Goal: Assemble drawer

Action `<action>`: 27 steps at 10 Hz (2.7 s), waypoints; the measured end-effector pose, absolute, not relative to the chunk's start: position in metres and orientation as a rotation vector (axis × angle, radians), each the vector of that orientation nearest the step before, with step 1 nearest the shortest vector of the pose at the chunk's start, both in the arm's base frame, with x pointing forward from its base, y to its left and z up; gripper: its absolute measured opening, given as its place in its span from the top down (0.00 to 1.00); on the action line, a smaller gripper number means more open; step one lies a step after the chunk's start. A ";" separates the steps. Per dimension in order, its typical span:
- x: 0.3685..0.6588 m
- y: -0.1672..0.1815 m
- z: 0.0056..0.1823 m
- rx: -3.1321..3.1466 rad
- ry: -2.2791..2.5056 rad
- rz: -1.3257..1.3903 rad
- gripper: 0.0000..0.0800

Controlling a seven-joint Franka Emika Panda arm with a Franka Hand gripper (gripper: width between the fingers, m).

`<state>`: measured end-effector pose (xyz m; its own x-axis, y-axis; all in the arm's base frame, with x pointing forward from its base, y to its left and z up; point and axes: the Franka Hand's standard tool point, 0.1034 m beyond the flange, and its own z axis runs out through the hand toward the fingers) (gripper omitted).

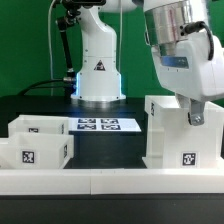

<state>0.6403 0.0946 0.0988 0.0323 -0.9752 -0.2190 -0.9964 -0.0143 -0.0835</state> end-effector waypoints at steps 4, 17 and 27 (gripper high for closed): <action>0.640 0.096 0.107 -2.258 1.834 0.106 0.21; 0.628 0.086 0.137 -2.802 0.744 -0.012 0.19; 0.596 -0.012 0.124 -2.942 0.406 -0.008 0.19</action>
Offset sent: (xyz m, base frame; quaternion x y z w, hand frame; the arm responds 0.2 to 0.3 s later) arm -0.0144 -0.0021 0.0155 0.0167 -0.0023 -0.1317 0.9911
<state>0.5965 -0.0116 0.1243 0.9629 -0.2694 -0.0180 -0.2685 -0.9481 -0.1704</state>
